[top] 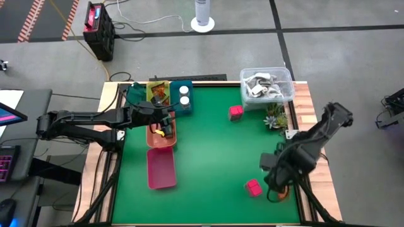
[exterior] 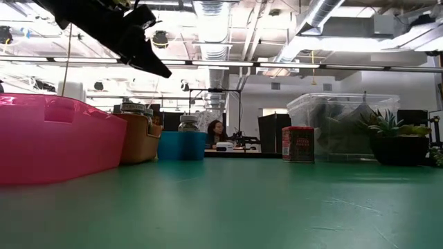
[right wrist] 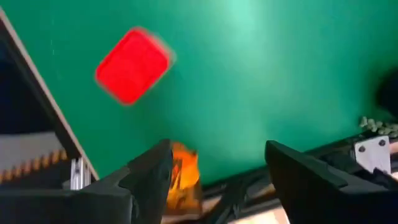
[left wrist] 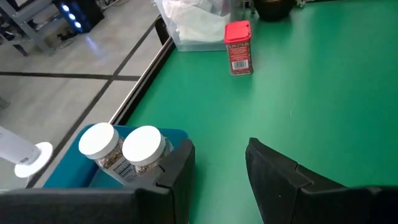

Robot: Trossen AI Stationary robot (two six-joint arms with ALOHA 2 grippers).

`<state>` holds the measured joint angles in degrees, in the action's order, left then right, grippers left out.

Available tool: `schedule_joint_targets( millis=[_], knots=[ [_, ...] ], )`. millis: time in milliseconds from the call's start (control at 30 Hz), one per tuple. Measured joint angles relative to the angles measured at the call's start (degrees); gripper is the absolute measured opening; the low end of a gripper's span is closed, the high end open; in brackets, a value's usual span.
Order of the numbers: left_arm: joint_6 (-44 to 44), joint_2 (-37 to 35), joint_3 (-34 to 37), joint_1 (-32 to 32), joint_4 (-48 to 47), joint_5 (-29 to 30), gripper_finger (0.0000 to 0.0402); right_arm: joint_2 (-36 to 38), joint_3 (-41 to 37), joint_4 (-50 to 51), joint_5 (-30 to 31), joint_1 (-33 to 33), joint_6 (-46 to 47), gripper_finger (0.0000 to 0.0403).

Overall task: Sort spices by type
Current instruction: Put the orange seasoning pack into the yellow bin

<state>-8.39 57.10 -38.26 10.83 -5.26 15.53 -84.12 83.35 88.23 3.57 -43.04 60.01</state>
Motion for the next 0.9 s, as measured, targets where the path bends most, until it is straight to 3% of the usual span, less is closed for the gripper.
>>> schedule_joint_targets(
  millis=[467,900],
  knots=[
    [-5.9,0.0,0.0,1.1,-0.1,1.5,0.0137,-11.9,7.4,1.8,-15.9,-6.9,5.1,0.0282],
    [-7.4,0.0,0.0,1.1,-0.4,1.5,0.0137,-17.6,7.4,1.8,-17.4,-13.7,5.9,0.0282]
  ],
)
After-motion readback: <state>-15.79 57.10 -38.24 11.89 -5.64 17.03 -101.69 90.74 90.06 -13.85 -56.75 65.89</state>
